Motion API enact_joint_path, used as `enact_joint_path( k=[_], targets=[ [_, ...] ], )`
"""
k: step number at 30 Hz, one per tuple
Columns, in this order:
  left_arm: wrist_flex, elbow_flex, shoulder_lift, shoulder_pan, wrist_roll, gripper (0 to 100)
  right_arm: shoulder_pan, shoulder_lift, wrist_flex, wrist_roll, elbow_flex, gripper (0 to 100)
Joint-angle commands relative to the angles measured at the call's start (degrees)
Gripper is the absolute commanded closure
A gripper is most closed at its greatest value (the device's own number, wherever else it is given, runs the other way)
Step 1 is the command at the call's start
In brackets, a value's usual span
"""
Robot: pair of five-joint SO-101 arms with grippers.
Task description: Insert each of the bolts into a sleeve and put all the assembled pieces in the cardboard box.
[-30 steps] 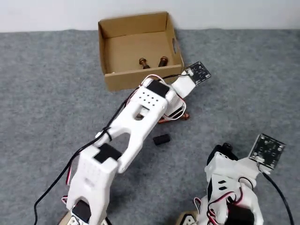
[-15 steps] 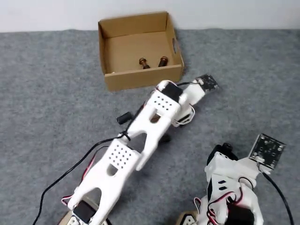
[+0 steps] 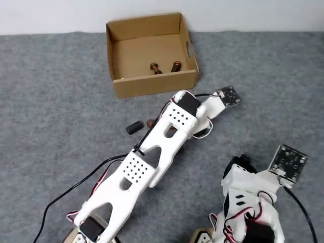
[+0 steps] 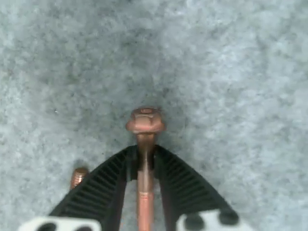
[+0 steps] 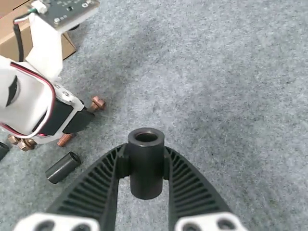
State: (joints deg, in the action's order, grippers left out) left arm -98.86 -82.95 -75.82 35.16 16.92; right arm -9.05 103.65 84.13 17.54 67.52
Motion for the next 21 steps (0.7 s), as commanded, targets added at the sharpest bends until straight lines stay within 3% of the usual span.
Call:
enact_joint_path(
  k=[1,6,16,21],
  targets=[
    [-1.7,-2.4,0.8,1.5,0.6,100,-0.1,0.2,-0.8,0.7,-0.4,99.1],
    [-1.7,-2.3,2.2,2.3,-0.7,100,-0.1,0.2,-0.8,0.7,-0.4,99.1],
    [-1.9,-1.5,16.6,2.5,-16.0,100,-0.1,0.2,-0.7,0.7,-0.4,99.1],
    [-1.9,11.6,29.6,3.2,-19.0,100,-0.1,0.2,-0.7,0.7,-0.4,99.1]
  ],
)
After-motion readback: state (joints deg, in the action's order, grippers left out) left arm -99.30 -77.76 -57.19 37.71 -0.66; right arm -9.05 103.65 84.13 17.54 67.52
